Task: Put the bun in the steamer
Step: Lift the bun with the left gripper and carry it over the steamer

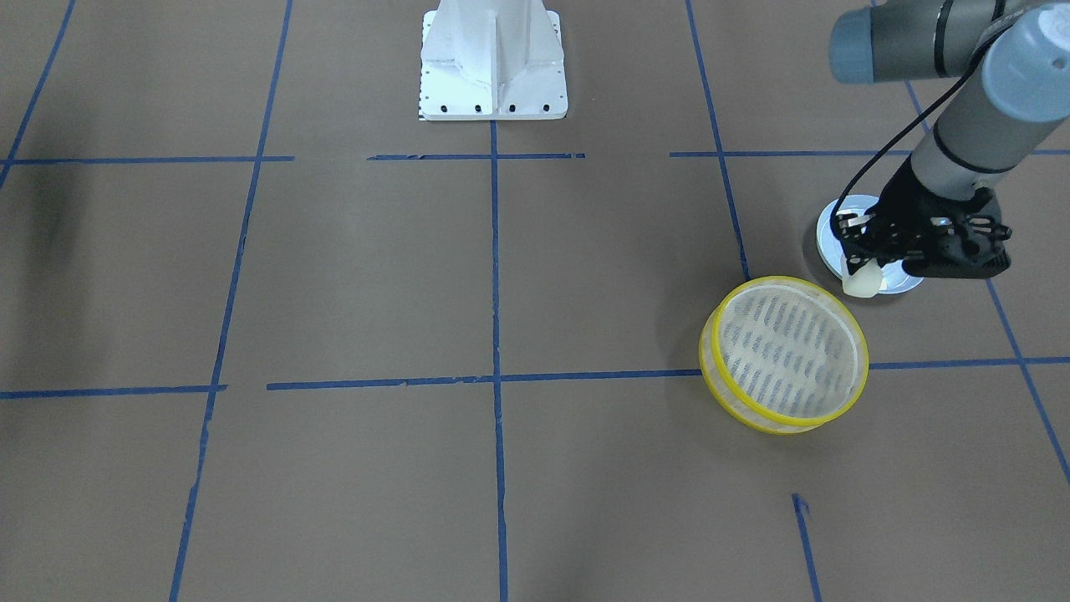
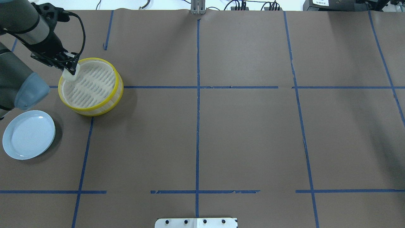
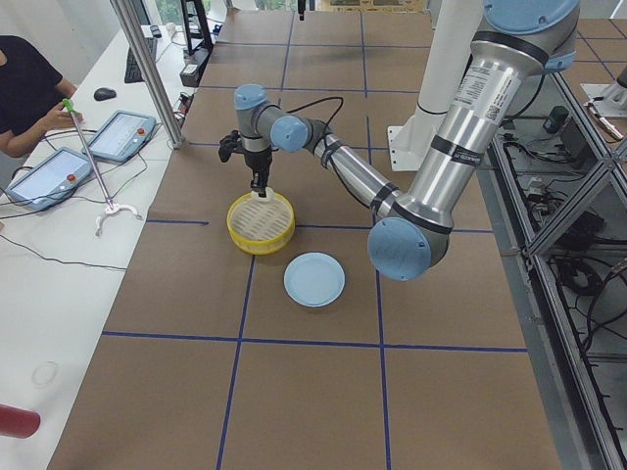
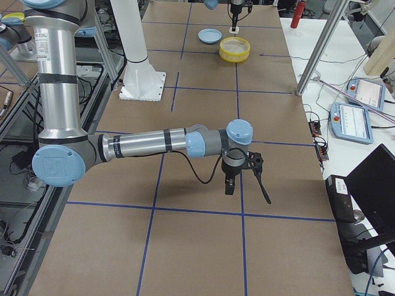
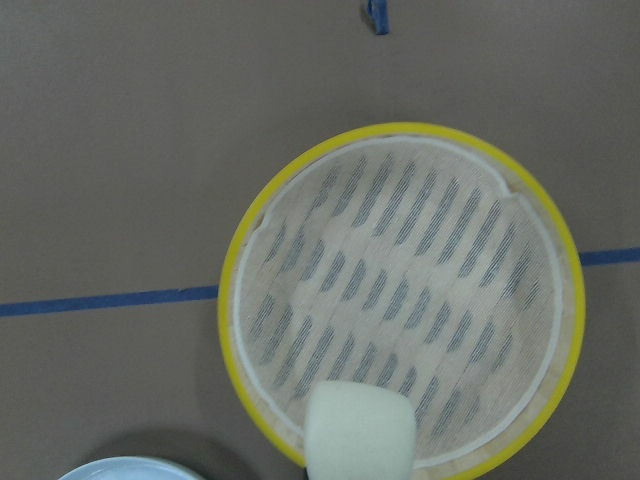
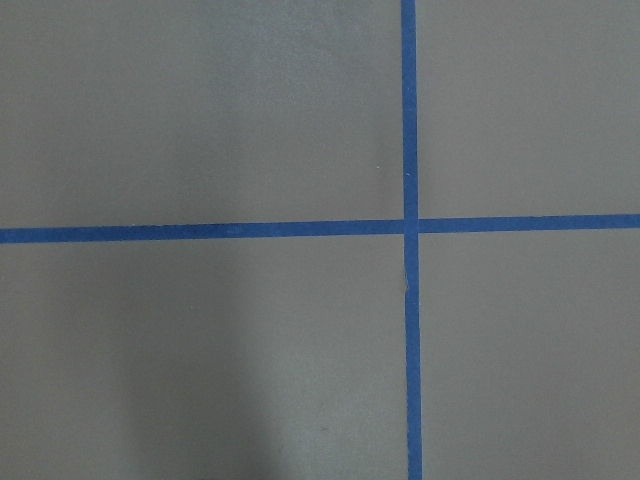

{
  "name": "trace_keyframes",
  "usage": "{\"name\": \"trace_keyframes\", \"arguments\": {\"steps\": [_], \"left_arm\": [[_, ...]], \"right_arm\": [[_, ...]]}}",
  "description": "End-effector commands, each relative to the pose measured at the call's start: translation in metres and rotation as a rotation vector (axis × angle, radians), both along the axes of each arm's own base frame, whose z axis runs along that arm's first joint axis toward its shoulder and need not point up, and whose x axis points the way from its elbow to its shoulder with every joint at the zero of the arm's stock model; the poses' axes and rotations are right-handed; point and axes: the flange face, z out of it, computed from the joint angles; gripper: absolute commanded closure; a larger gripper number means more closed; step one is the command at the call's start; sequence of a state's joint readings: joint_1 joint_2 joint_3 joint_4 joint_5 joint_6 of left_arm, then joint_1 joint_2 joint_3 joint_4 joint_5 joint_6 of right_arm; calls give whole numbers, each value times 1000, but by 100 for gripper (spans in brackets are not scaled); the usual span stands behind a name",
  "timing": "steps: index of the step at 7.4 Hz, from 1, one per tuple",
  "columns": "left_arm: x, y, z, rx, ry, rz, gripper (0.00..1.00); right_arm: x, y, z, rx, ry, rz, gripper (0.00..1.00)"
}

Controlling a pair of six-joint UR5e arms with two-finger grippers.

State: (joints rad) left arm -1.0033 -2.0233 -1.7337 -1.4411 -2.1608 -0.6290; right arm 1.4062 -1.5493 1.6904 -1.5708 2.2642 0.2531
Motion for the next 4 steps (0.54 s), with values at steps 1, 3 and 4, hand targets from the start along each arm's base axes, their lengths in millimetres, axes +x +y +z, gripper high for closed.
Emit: {"name": "trace_keyframes", "arguments": {"steps": [1, 3, 4], "left_arm": [[40, -12, 26, -1, 31, -8, 72], [60, -18, 57, -9, 40, -14, 72], [63, -21, 71, -16, 32, -15, 71]], "right_arm": [[0, 0, 0, 0, 0, 0, 0], [0, 0, 0, 0, 0, 0, 0], [0, 0, 0, 0, 0, 0, 0]]}}
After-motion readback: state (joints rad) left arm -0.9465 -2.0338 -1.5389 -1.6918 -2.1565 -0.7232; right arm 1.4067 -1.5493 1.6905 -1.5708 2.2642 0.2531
